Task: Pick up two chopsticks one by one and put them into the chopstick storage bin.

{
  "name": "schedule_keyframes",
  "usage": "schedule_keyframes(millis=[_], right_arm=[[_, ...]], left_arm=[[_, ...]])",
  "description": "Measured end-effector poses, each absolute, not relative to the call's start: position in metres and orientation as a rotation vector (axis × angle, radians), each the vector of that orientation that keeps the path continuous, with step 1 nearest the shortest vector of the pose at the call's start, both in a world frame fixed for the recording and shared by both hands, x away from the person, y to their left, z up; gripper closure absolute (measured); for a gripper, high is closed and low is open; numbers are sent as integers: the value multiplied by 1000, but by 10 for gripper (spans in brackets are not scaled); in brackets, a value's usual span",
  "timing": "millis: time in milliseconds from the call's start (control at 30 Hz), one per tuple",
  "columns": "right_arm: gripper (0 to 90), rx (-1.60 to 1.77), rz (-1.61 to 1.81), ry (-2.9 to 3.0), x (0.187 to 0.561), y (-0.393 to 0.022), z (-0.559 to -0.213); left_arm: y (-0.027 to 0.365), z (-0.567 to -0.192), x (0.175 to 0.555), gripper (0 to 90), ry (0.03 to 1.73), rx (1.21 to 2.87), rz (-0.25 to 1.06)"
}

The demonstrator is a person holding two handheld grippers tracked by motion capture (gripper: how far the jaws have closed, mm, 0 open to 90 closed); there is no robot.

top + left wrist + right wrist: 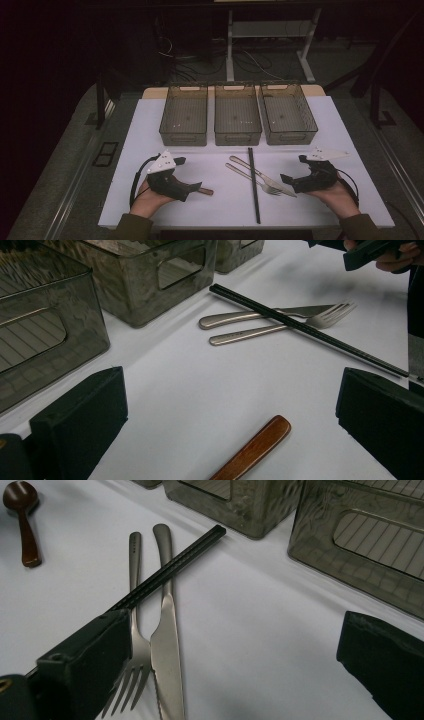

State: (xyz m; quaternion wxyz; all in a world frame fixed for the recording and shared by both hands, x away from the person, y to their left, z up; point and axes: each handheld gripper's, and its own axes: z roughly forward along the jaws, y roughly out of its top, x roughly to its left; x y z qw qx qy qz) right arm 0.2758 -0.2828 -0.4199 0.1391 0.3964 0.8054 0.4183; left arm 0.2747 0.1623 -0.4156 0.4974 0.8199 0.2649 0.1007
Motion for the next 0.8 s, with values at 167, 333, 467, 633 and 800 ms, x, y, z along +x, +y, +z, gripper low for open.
schedule_keyframes(millis=[167, 333, 467, 633, 800], right_arm=[[9, 1160, 1189, 2337, 282, -275, -417], [51, 1156, 1172, 2355, 289, -262, -415], [53, 1171, 1164, 2353, 296, -255, -413], [54, 1164, 1141, 2368, 304, -245, -413], [55, 1165, 1136, 2374, 311, -236, -412]], left_arm=[[160, -416, 274, 0, 643, 1984, 244], [159, -417, 275, 0, 638, 1994, 242], [158, -418, 275, 0, 640, 1992, 240], [158, -418, 275, 0, 636, 1989, 246], [157, -420, 274, 0, 618, 1985, 230]])
